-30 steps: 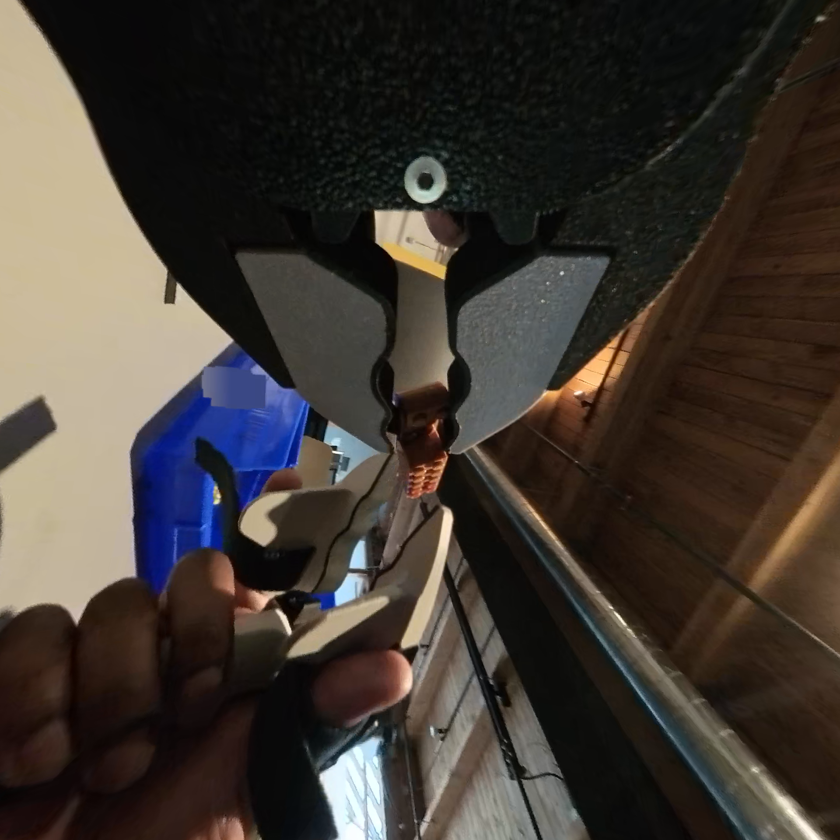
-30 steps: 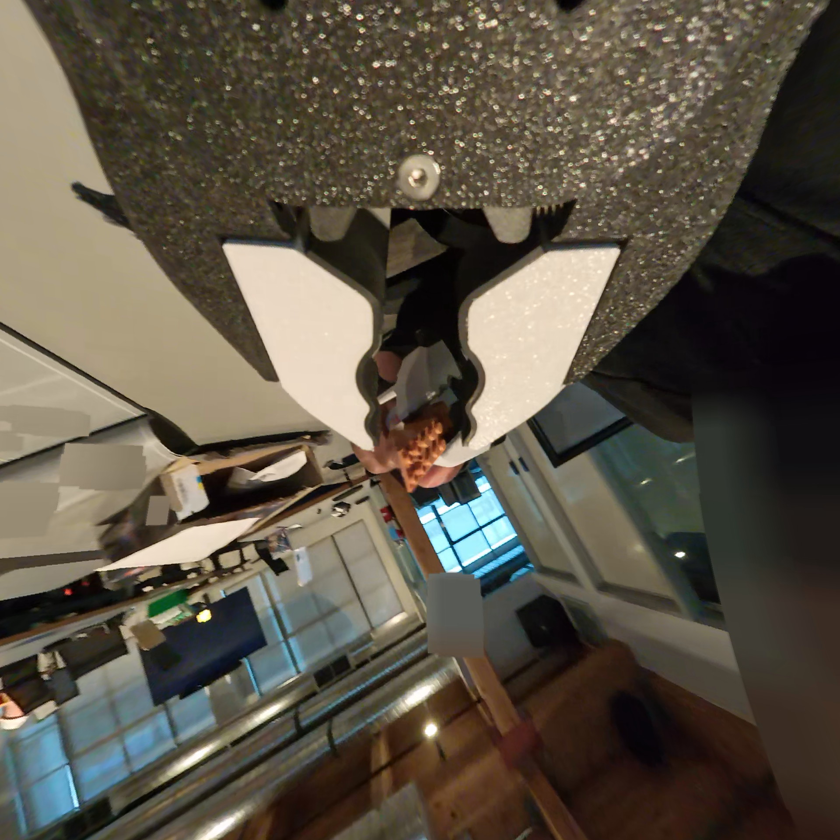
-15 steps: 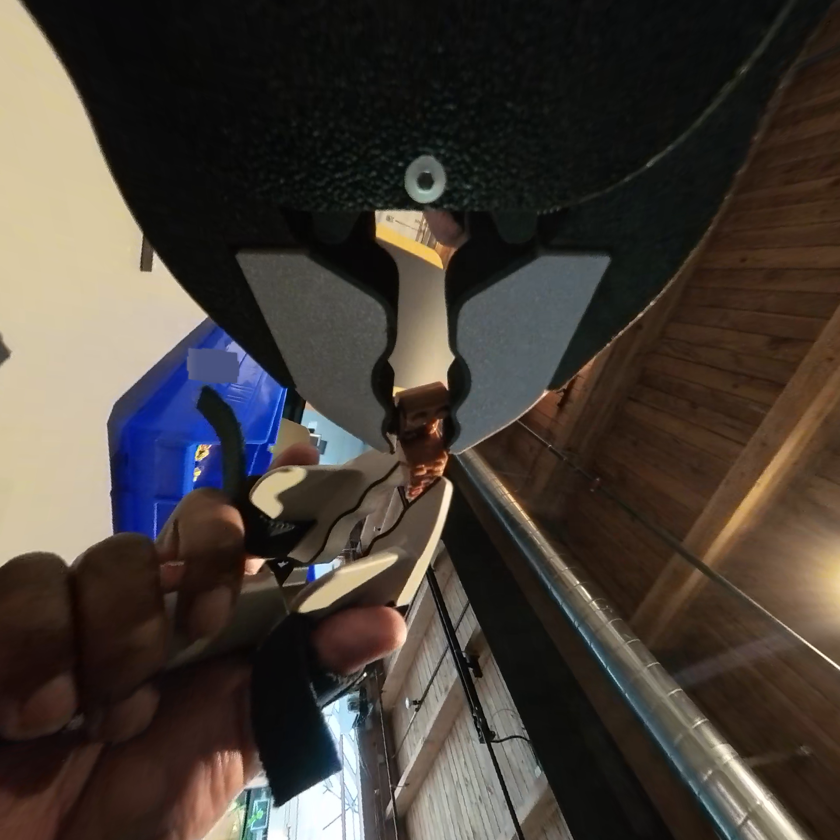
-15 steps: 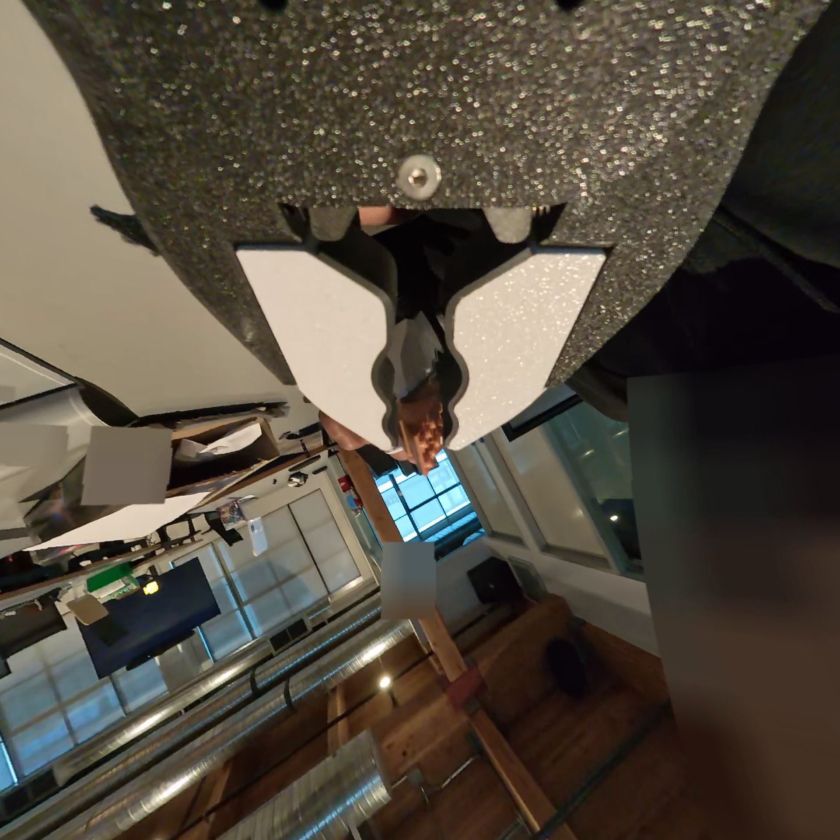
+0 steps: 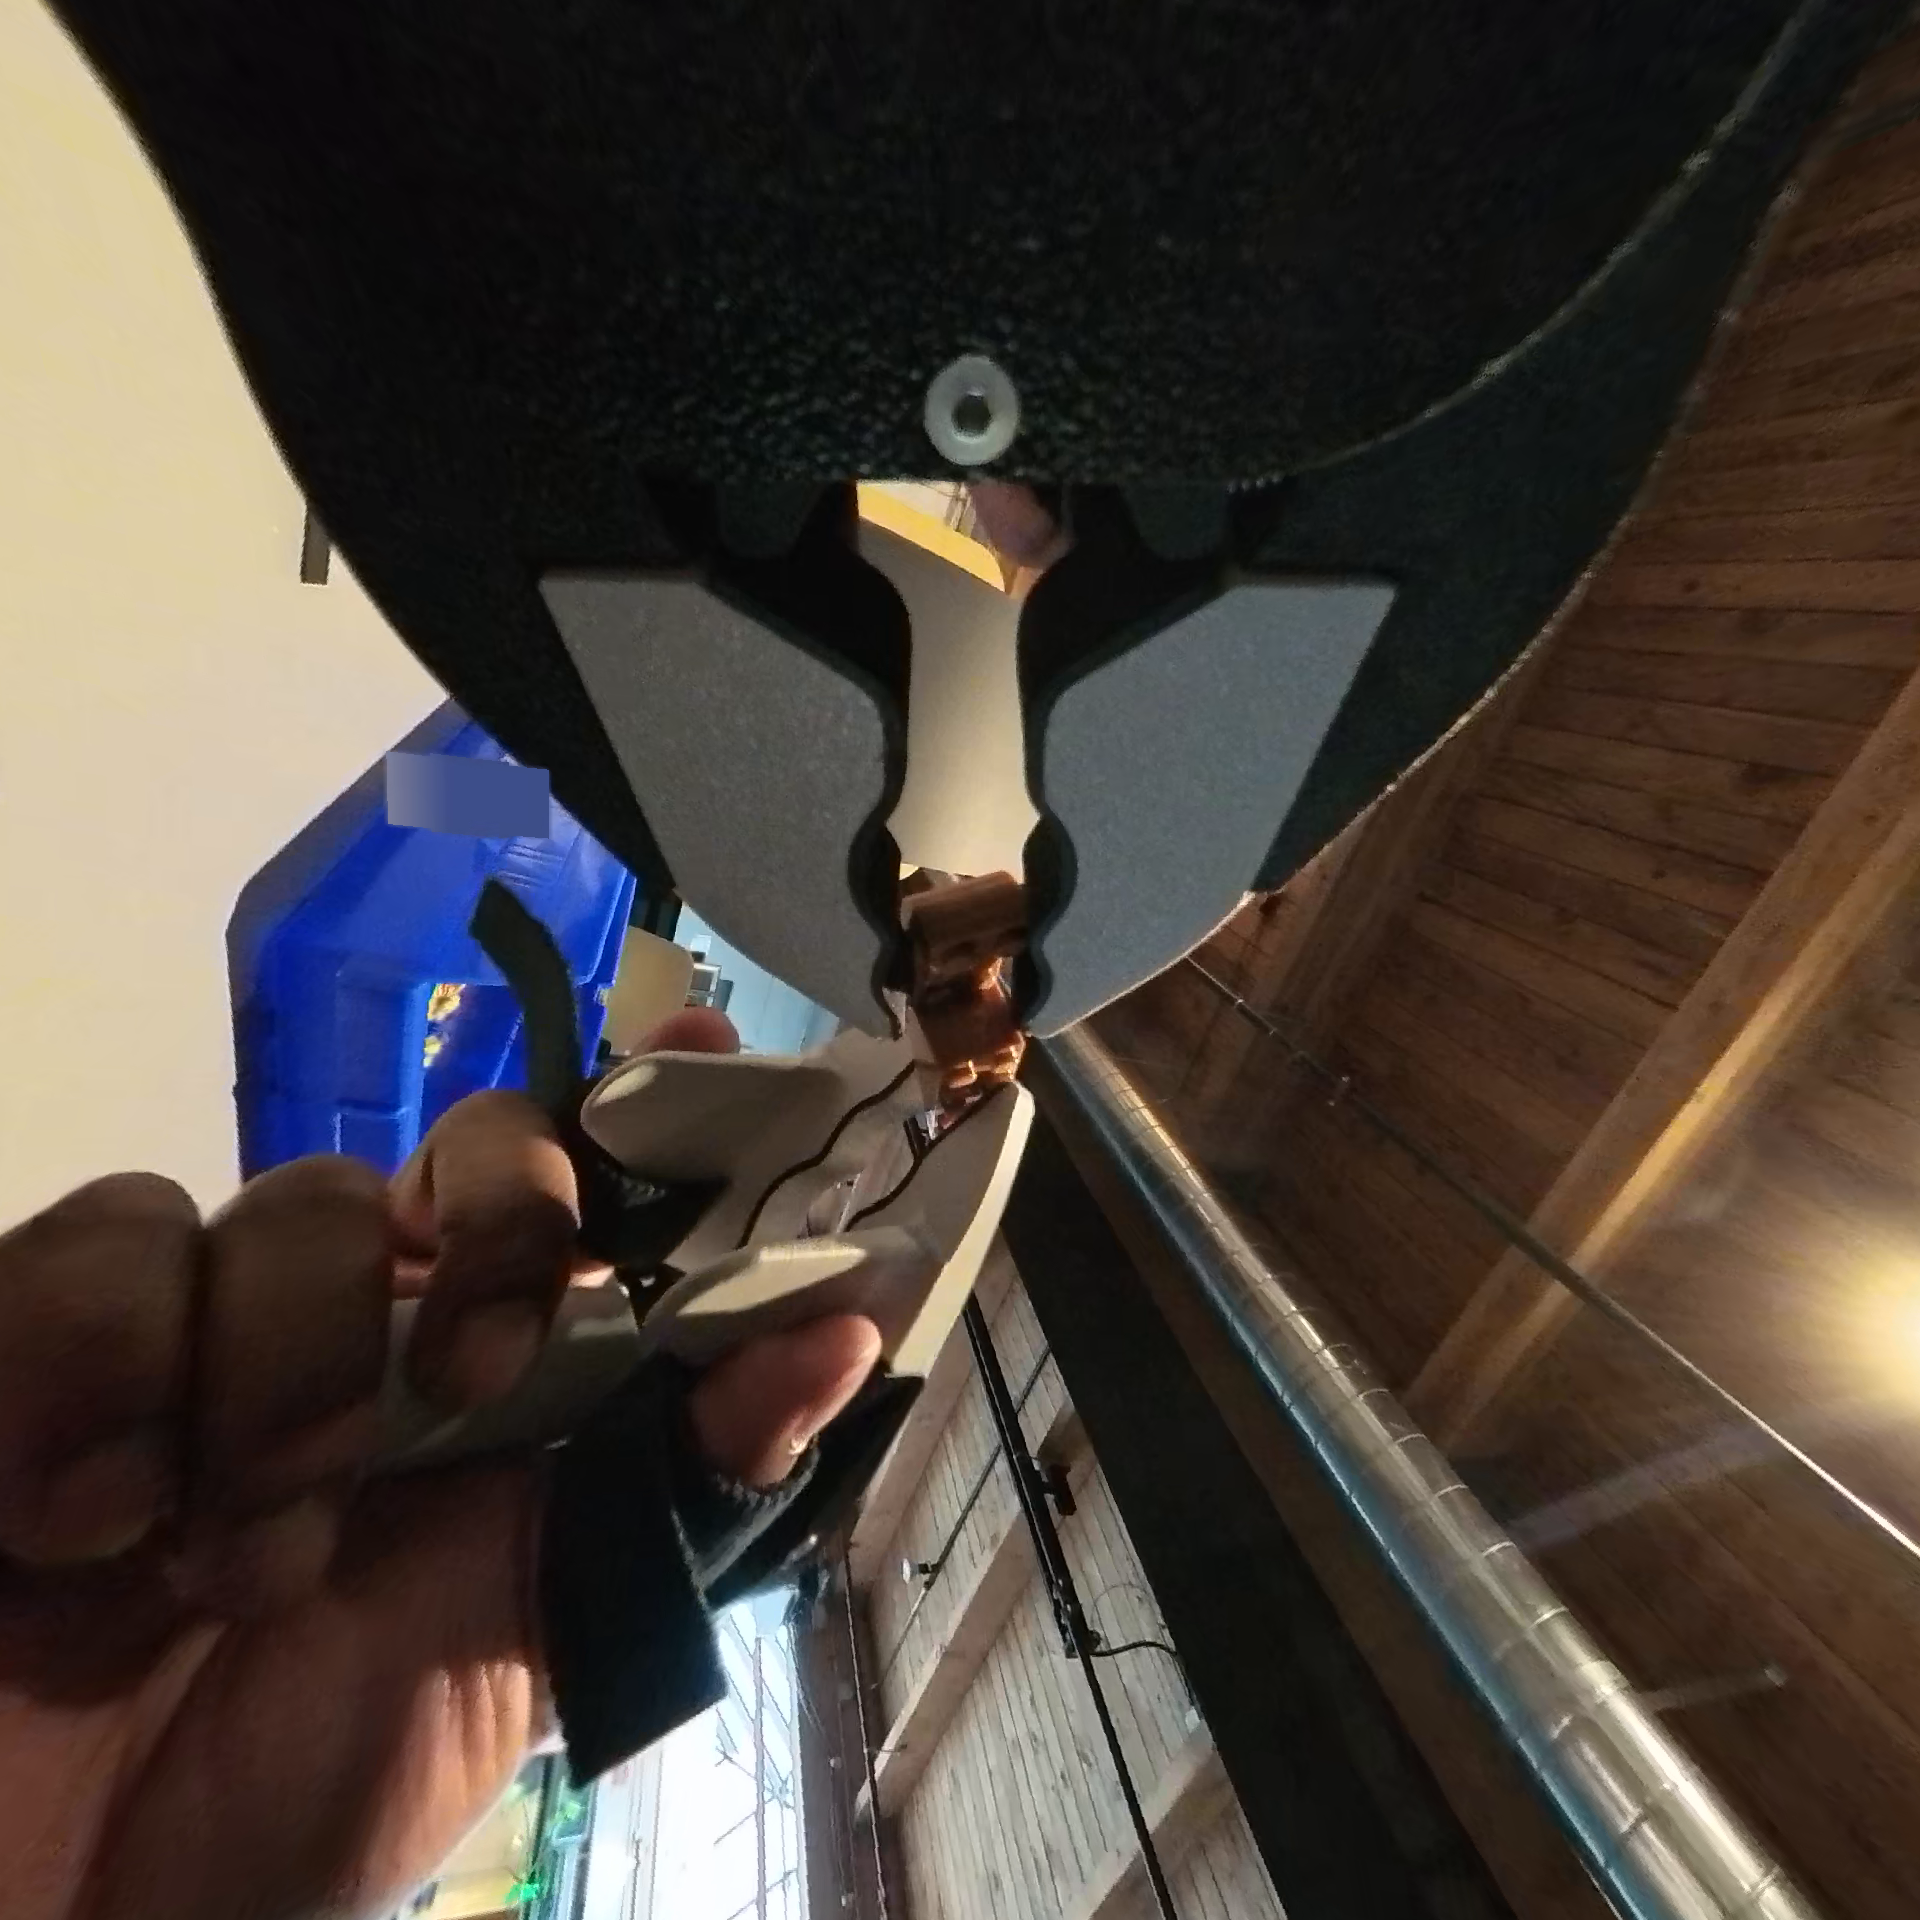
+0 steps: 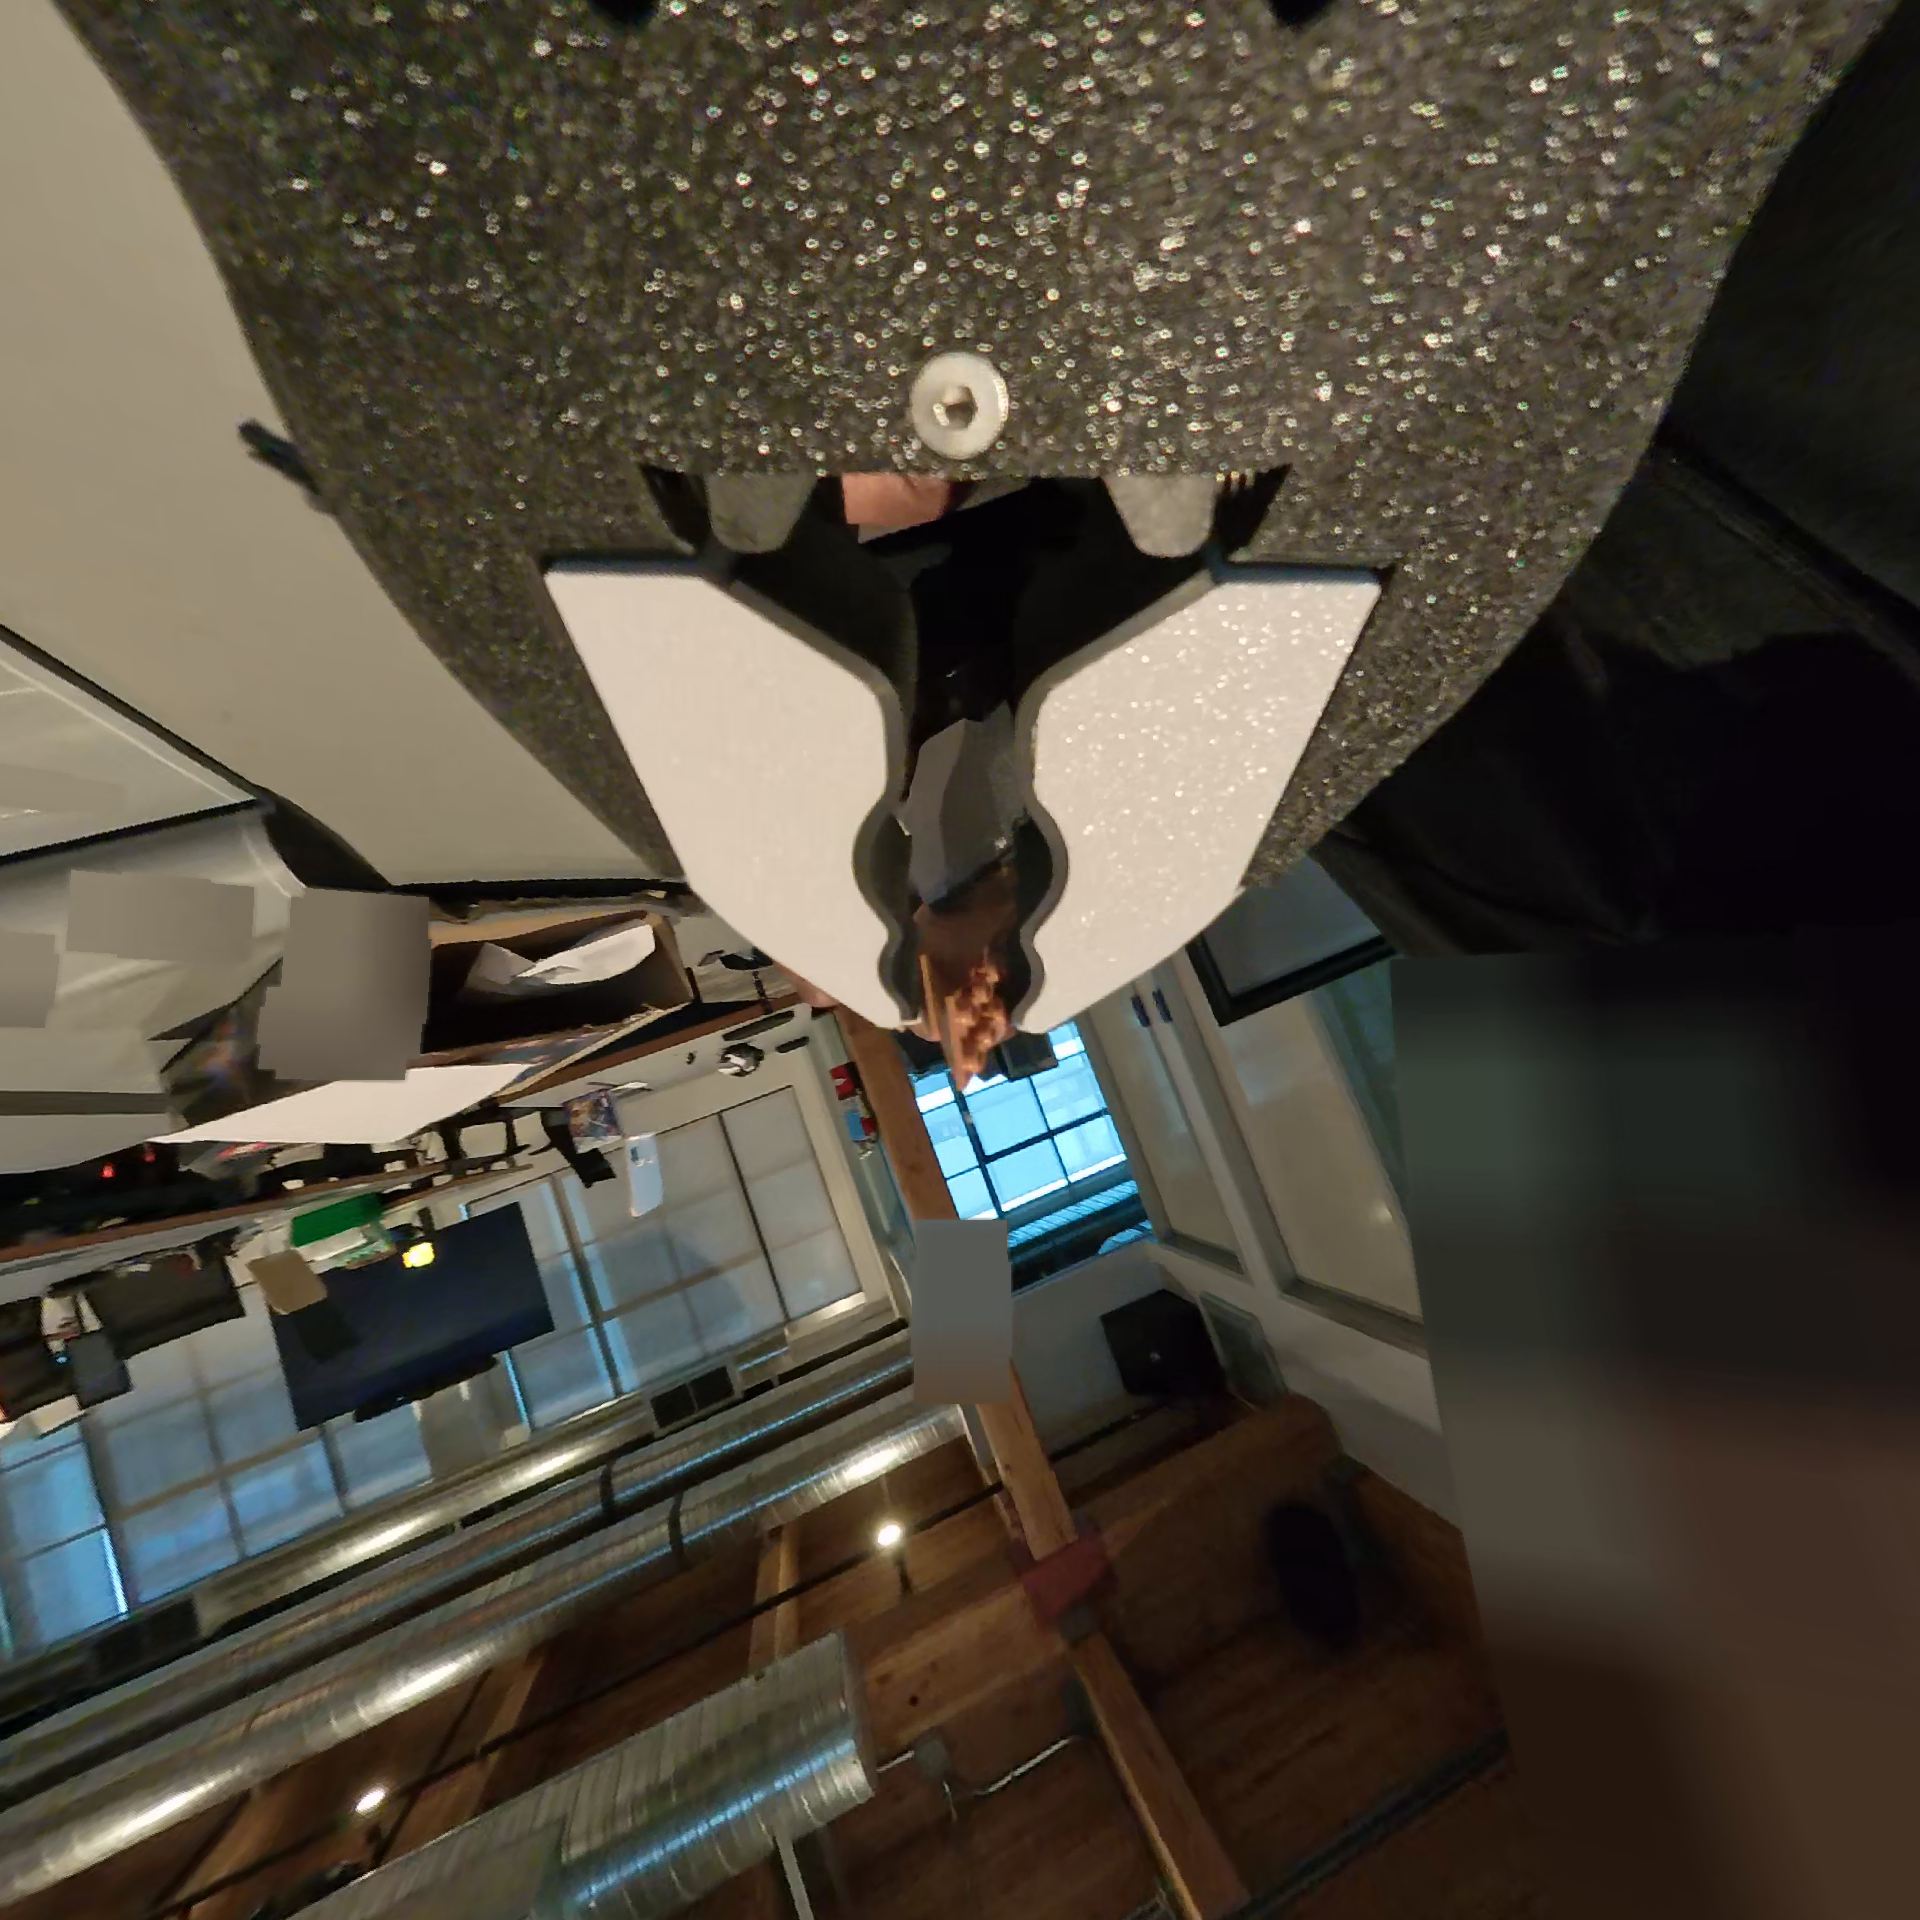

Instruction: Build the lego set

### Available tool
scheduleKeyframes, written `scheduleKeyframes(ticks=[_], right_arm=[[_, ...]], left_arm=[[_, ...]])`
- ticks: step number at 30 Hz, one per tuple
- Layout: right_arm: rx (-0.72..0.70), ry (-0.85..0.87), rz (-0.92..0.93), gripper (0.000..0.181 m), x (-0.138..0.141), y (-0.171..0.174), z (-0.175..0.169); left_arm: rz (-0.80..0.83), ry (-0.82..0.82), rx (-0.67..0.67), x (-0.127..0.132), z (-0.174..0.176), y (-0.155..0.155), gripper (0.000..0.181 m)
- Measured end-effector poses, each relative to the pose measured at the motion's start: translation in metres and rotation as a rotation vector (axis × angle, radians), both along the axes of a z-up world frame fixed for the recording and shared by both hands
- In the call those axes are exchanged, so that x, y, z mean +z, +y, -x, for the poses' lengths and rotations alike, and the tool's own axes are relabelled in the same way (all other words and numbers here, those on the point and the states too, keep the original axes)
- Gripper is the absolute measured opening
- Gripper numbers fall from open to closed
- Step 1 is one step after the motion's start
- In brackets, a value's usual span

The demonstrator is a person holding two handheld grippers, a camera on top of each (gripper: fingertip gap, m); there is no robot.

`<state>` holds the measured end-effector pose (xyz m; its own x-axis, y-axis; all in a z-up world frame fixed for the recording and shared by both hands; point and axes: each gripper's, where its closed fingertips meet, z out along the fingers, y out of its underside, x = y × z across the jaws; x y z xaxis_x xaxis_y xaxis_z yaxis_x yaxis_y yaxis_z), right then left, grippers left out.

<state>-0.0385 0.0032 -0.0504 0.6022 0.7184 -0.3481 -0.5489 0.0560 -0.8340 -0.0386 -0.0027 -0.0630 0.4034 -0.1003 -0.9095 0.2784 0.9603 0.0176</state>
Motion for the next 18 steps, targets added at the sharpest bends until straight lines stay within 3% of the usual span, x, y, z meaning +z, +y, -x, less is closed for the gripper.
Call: scheduleKeyframes(ticks=[13,18], right_arm=[[-0.027,0.014,0.003,0.015,0.0038,-0.0006,-0.0003],[0.026,0.056,0.011,0.036,0.0035,-0.0008,0.0039]], left_arm=[[0.021,-0.008,-0.001,0.0024,-0.0001,0.0020,0.018],[0.030,-0.014,0.016,0.0024,-0.0014,0.0053,0.018]])
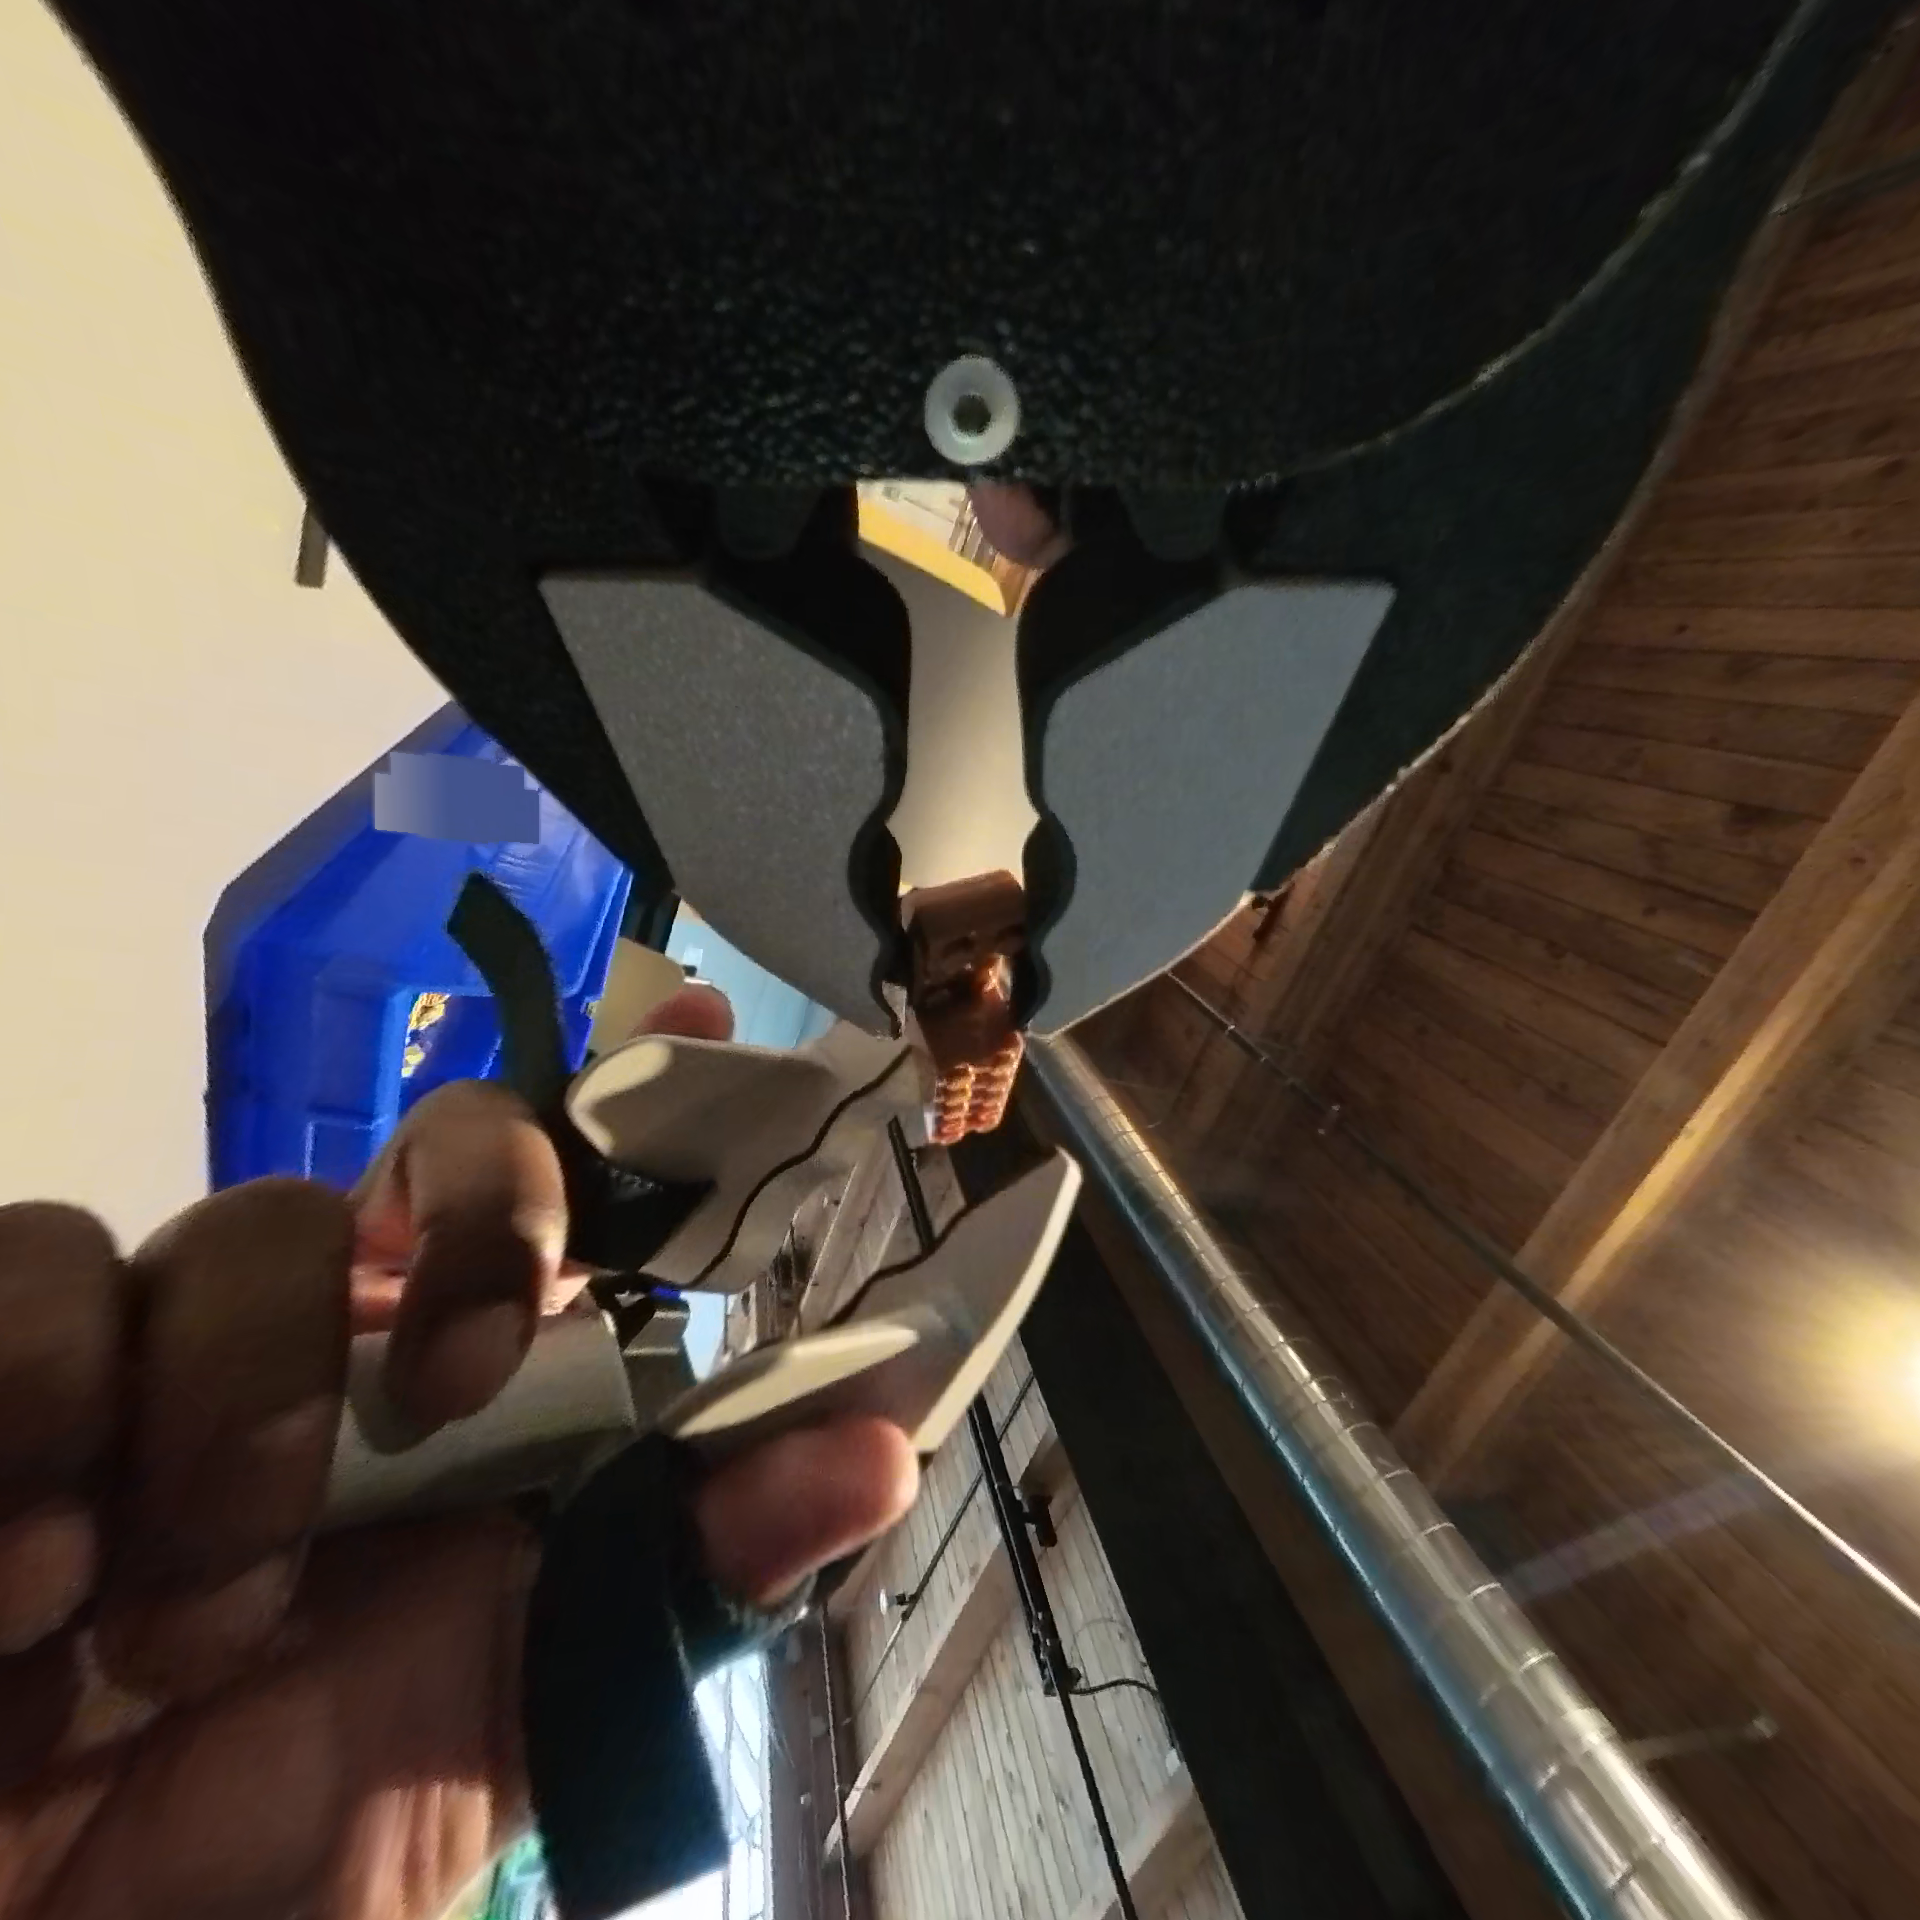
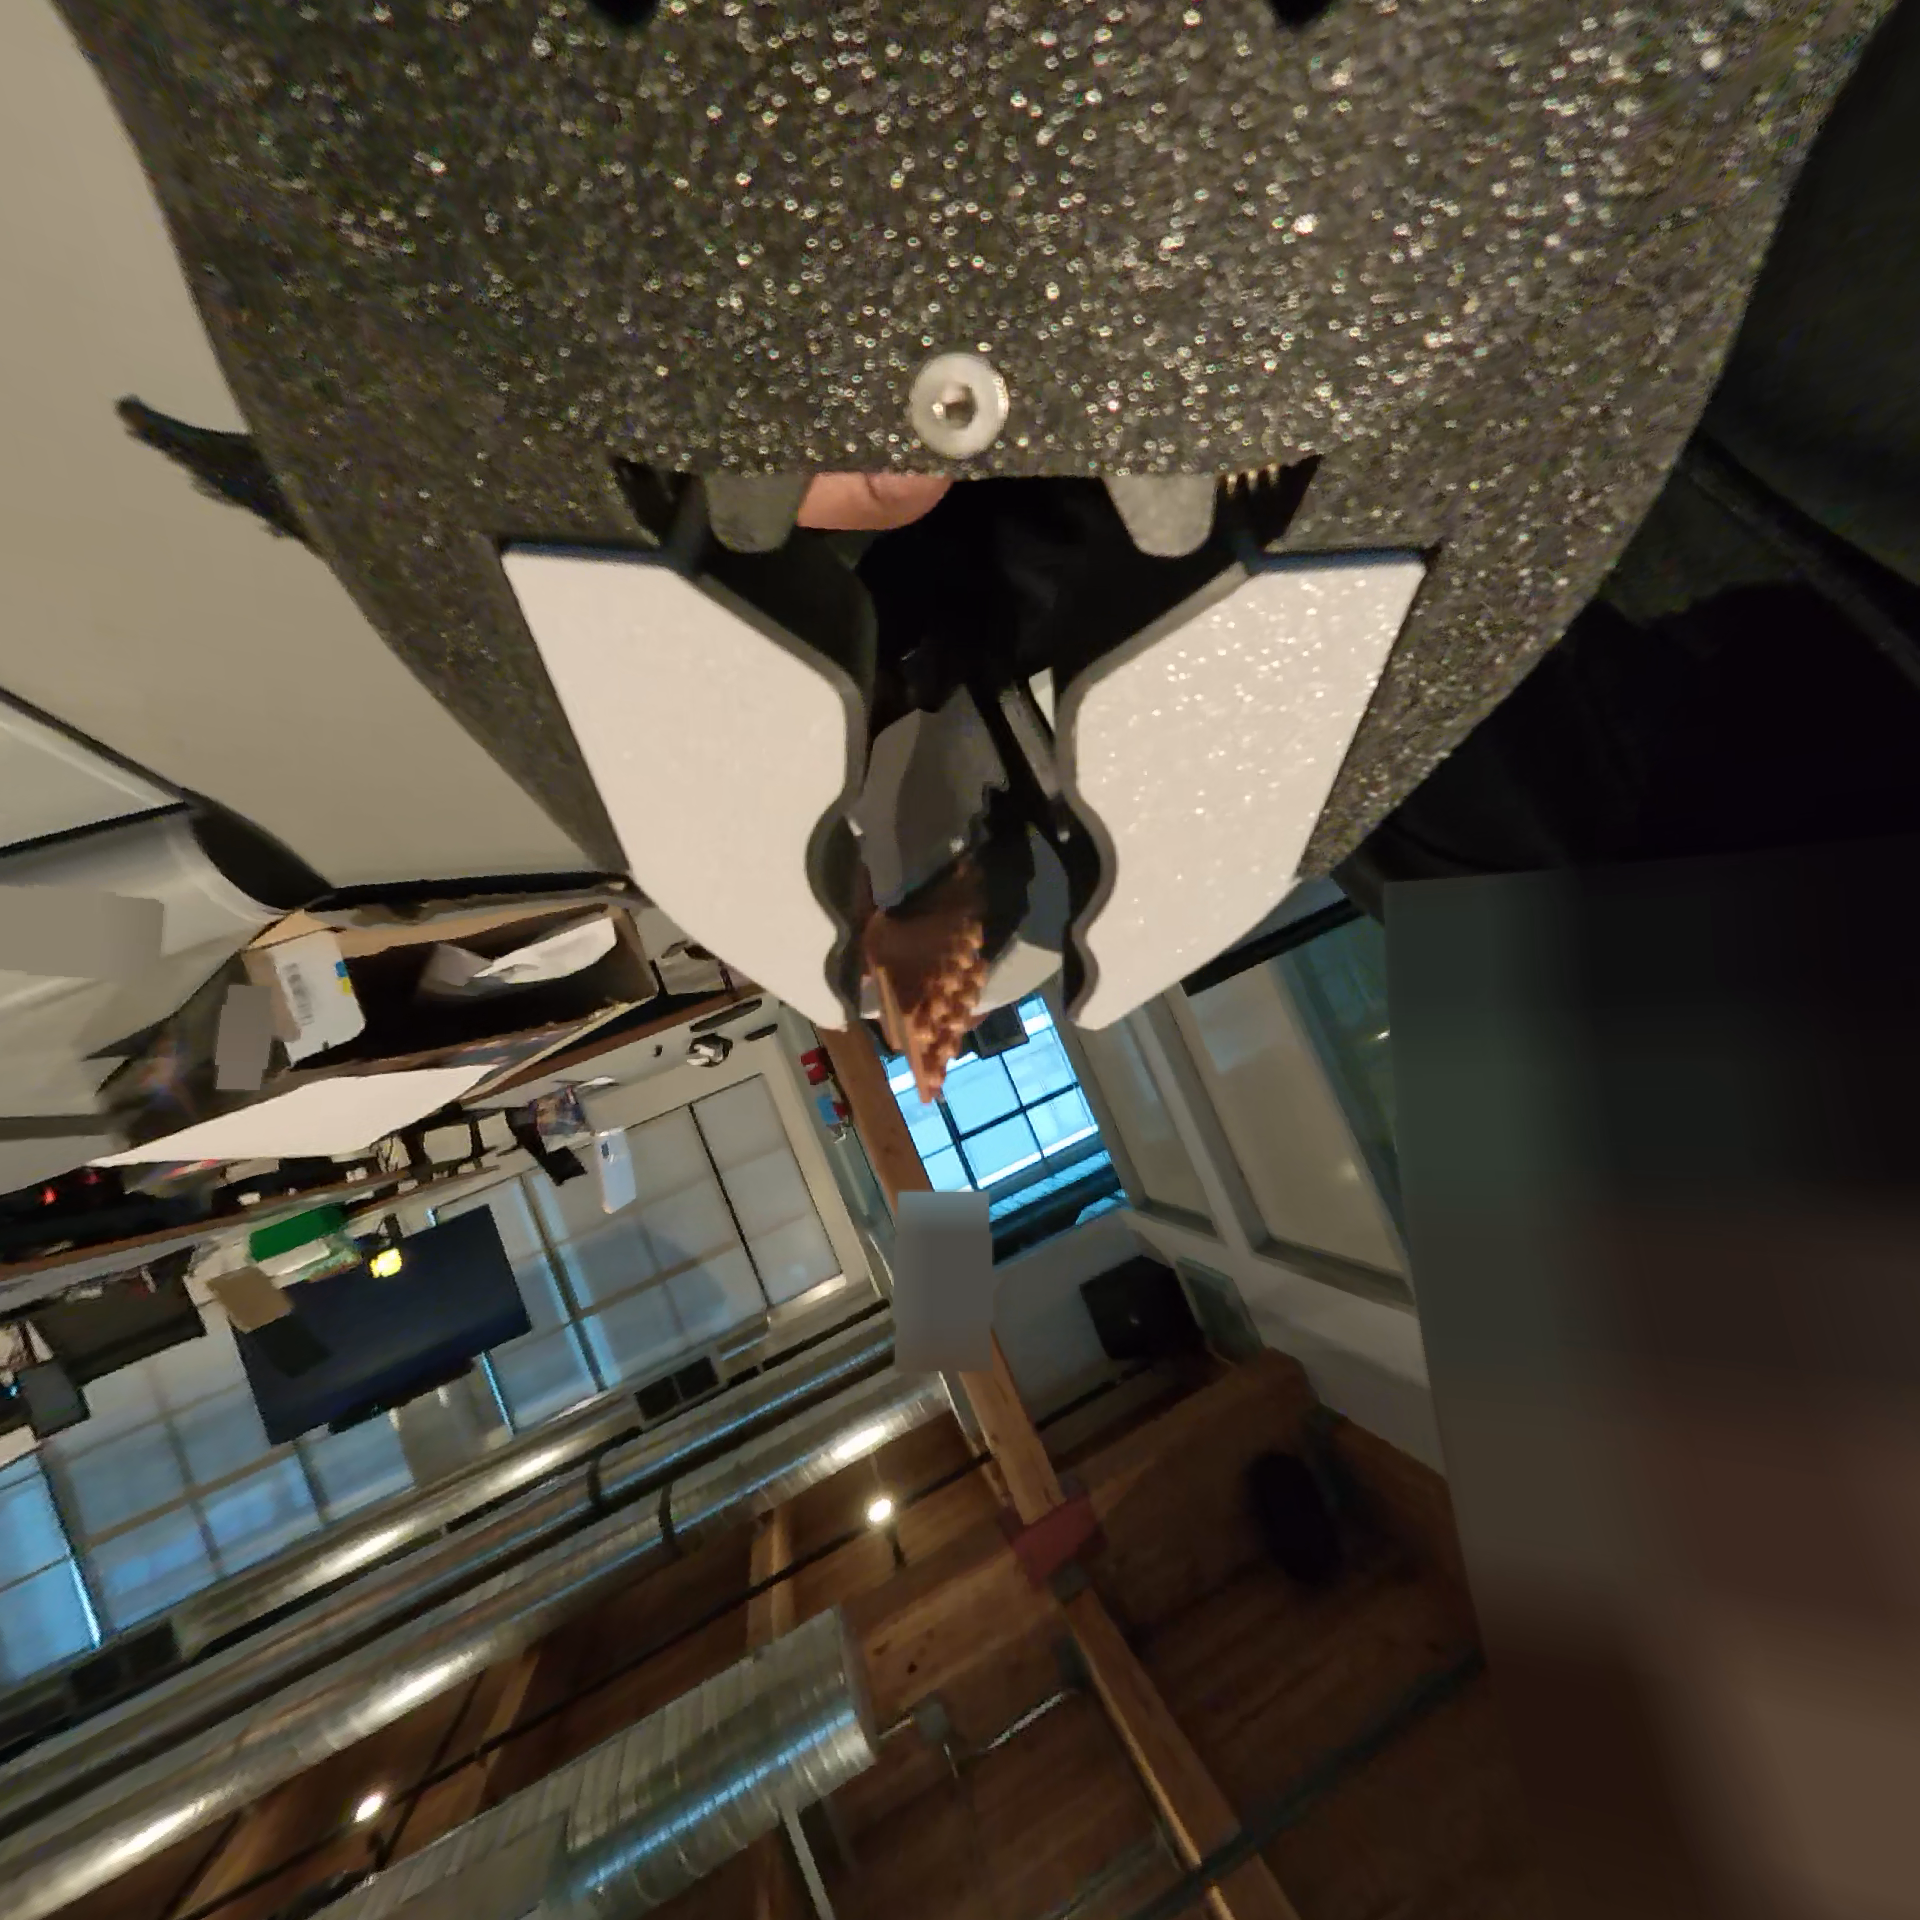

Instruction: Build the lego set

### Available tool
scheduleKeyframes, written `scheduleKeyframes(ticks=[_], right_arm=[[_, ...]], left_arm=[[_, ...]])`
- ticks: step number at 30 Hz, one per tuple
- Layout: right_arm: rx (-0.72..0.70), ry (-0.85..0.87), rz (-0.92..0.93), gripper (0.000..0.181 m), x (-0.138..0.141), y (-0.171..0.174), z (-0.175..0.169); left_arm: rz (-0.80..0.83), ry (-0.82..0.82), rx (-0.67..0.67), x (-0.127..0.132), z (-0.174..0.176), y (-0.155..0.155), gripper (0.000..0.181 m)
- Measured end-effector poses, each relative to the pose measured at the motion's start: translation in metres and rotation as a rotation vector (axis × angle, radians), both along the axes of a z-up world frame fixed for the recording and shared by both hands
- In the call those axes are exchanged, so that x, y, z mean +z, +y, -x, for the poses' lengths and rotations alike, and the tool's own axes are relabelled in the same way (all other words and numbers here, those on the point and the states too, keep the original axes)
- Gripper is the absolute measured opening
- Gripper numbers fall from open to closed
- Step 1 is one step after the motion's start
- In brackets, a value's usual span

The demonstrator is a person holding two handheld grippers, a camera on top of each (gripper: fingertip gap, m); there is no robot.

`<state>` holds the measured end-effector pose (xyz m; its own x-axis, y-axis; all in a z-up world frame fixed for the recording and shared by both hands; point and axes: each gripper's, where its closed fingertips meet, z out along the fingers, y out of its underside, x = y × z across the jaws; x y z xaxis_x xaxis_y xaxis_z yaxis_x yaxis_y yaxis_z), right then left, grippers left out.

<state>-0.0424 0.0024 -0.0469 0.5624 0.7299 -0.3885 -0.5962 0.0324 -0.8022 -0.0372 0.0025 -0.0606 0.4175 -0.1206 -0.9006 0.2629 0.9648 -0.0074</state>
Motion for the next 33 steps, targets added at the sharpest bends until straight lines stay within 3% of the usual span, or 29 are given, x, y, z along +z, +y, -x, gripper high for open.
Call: scheduleKeyframes(ticks=[3,7,24,26,30,33], right_arm=[[0.015,-0.011,0.015,0.036,-0.001,0.001,0.005],[0.007,-0.012,0.020,0.021,-0.004,0.003,0.005],[-0.042,-0.075,0.016,0.019,-0.005,0.003,0.004],[-0.056,-0.048,0.028,0.020,-0.005,0.006,0.000],[-0.074,-0.045,0.076,0.055,-0.011,0.012,-0.009],[-0.136,-0.125,0.113,0.057,-0.022,0.018,-0.018]], left_arm=[[0.005,-0.002,-0.005,0.001,0.001,0.000,0.018],[0.005,-0.004,-0.028,0.001,0.002,-0.005,0.018],[0.042,0.011,-0.049,0.000,0.001,-0.006,0.018],[0.108,0.049,-0.078,-0.001,-0.002,-0.003,0.017],[0.375,0.232,-0.206,-0.008,-0.010,0.009,0.018],[0.598,0.432,-0.306,-0.017,-0.019,0.020,0.018]])
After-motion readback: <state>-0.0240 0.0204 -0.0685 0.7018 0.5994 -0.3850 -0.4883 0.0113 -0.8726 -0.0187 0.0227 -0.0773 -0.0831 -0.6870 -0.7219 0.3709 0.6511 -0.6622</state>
